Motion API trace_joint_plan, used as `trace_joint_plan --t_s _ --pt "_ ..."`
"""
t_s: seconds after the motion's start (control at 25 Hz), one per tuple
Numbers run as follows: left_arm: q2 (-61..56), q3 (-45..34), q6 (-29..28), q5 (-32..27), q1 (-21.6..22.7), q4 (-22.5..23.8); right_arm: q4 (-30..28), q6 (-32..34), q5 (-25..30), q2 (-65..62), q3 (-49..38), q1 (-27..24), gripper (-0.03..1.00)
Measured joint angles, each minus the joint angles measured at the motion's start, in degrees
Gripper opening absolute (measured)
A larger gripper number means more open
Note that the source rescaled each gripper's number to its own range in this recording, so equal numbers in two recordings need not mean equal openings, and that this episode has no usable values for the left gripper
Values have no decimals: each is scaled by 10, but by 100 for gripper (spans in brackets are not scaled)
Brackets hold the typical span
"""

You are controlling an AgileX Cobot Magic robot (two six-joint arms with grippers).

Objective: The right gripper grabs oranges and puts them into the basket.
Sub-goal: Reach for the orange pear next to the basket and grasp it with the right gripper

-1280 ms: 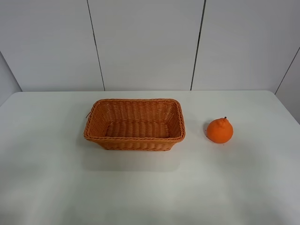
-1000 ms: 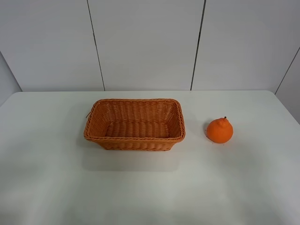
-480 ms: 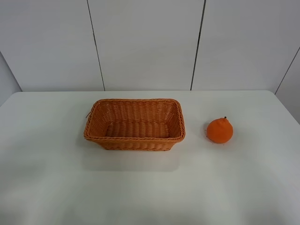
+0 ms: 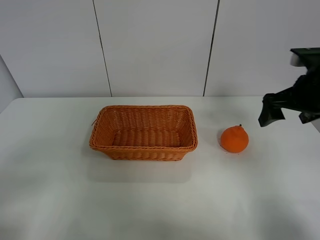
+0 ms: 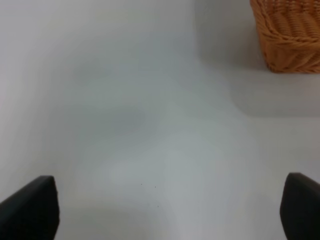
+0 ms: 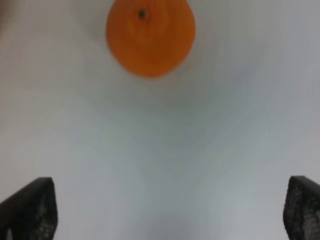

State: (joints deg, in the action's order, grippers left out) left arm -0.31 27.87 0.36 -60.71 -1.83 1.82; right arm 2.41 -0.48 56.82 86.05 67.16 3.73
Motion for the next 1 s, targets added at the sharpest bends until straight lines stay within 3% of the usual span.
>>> trace_joint_plan --t_s 0.4,1.0 --pt "0 0 0 0 0 0 3 1 79 277 262 28 100" --pt "0 0 0 0 0 0 -8 17 66 389 283 34 100"
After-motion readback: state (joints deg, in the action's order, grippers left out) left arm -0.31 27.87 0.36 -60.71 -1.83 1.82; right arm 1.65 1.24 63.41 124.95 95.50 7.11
